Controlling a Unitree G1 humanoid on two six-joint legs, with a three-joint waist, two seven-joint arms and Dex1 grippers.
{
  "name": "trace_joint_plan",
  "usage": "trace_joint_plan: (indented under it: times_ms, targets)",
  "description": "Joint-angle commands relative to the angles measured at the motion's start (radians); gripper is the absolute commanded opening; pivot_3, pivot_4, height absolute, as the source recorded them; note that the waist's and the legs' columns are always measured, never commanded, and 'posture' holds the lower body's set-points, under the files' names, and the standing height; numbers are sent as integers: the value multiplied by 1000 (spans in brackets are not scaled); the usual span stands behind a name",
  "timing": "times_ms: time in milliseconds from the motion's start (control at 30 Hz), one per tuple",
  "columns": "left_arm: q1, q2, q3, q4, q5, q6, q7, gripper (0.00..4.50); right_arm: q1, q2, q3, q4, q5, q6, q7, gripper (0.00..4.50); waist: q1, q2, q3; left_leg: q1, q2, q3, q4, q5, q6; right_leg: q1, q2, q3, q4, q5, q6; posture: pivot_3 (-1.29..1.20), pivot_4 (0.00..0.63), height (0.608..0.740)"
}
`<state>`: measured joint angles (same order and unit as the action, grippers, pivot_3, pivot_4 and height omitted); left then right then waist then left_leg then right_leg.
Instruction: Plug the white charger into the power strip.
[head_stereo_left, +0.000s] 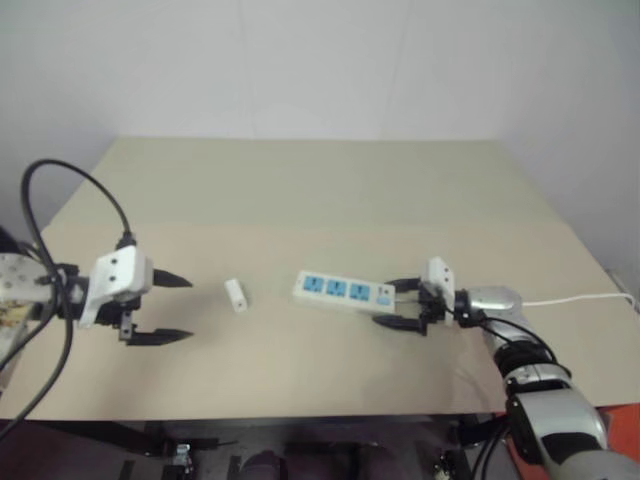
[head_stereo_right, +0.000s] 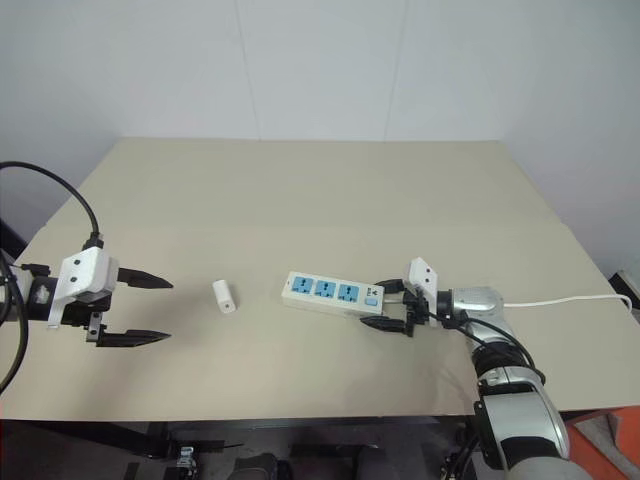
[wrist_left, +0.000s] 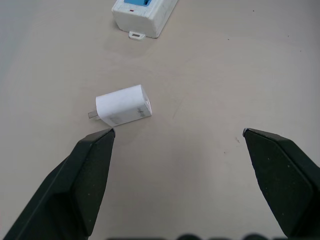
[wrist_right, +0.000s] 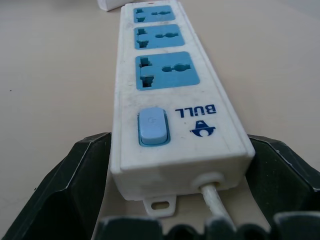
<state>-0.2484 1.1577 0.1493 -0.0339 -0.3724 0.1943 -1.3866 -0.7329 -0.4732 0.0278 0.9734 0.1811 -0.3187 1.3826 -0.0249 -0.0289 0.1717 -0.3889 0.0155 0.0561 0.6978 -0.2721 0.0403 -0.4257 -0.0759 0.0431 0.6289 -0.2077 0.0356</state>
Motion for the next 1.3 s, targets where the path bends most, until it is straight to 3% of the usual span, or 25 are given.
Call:
trace_joint_plan:
  times_ms: [33,100,267,467,600,733,867,967,1133,1300]
  targets:
    - [-6,3,27,-27,-7,-10,2,4481,-6,17,-34,3,21,-18,-13,4500,-3,0,0,0,0,0,0,0,0,0,0,0,0,0,0,0,150,740]
    - [-11,1,21,-26,-4,-10,3,4481,-12,26,-35,13,19,-10,-10,4500,-7,0,0,0,0,0,0,0,0,0,0,0,0,0,0,0,150,740]
    - [-18,-4,16,-27,-3,-8,3,4500,-17,33,-41,26,23,2,11,3411,-14,0,0,0,0,-2,0,0,0,0,0,0,0,0,0,0,150,740]
    - [-141,11,-80,2,43,-64,-85,4500,-16,27,-32,36,-6,-34,-17,3403,-12,0,0,0,0,-3,0,0,0,1,0,0,0,0,0,0,150,740]
    - [-391,-3,-290,74,150,-183,-218,4500,-28,23,-29,56,-14,-46,-7,3403,-11,0,0,1,-2,0,0,1,-1,2,1,-1,-1,0,0,0,150,740]
    - [-724,-61,-621,196,257,-358,-228,4500,-45,25,-25,74,-23,-43,3,3403,-8,-1,0,1,-3,0,0,1,-1,2,1,0,-1,0,0,0,150,740]
    - [-993,-84,-981,329,240,-582,-228,4500,-52,25,-12,81,-33,-33,31,3403,-12,-1,0,-1,-3,0,0,1,-1,1,2,0,-1,0,0,0,150,740]
    - [-1122,-138,-1170,416,235,-698,-228,4500,-47,26,-10,79,-31,-28,38,3403,-19,-1,0,-1,-2,0,-1,1,-1,1,3,2,0,0,0,0,150,740]
    - [-1193,-285,-1270,601,428,-871,-228,4500,-28,36,-7,66,-32,-27,31,3403,-17,-1,0,-2,-2,0,1,1,-1,0,2,2,-1,0,1,0,150,740]
    - [-1184,-390,-1224,695,527,-953,-228,4500,-25,37,-3,57,-37,-25,23,3403,-16,-1,0,-2,-2,0,2,1,-1,0,3,2,-1,0,1,0,150,740]
